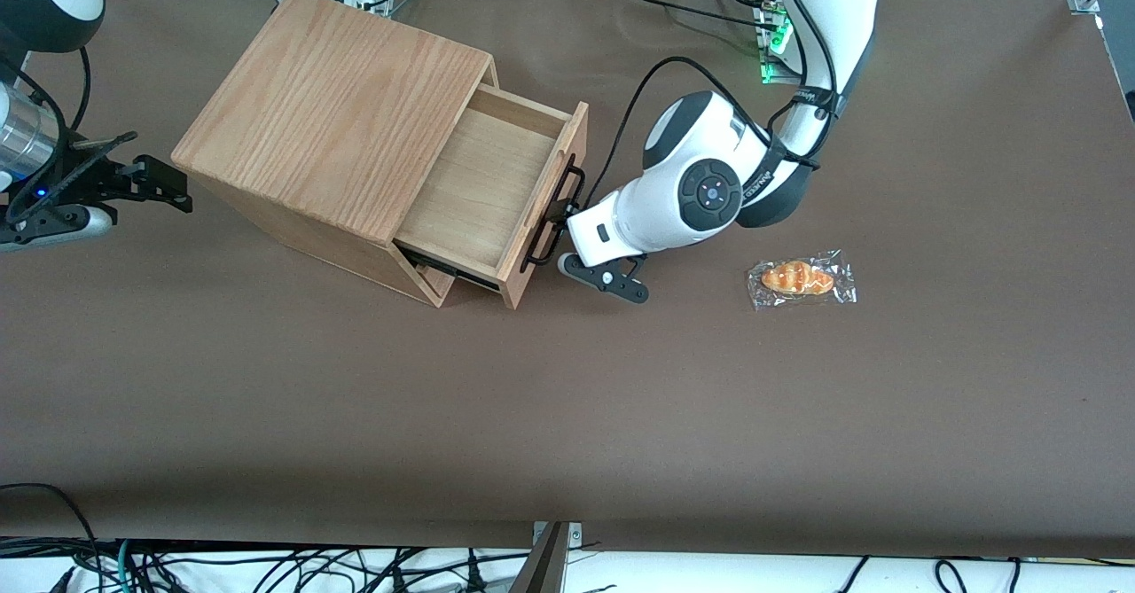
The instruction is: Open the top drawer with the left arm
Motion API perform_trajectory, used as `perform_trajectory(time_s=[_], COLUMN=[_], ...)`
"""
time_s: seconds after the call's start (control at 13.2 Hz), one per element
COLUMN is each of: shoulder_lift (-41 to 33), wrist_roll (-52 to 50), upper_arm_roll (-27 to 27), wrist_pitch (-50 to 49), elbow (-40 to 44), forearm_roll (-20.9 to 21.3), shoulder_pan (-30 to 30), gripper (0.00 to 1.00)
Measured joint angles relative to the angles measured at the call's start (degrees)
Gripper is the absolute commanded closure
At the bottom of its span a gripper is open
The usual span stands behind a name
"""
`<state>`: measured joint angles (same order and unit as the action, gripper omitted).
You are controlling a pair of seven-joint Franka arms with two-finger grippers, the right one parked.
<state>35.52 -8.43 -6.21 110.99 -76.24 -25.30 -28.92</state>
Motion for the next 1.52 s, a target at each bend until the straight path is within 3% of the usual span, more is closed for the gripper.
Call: perform_trajectory(time_s=[0.53,0.91,1.14,1.52], shoulder_lift=[-0.71,-1.68,-2.64,-2.73], wrist_roll=[-3.59,-3.50,-3.25,-1.76], upper_arm_roll=[0.05,0.59,0.62,0.76], wrist_pitch=[-3.29,-13.67,-17.12,-17.60], elbow=[1.87,4.20,4.28,4.18], forearm_roll=[-1.25,-1.24,3.07,8.56], shoulder_pan=[2.28,12.29,17.87,22.02], gripper=[0.00,0.00,0.00,0.00])
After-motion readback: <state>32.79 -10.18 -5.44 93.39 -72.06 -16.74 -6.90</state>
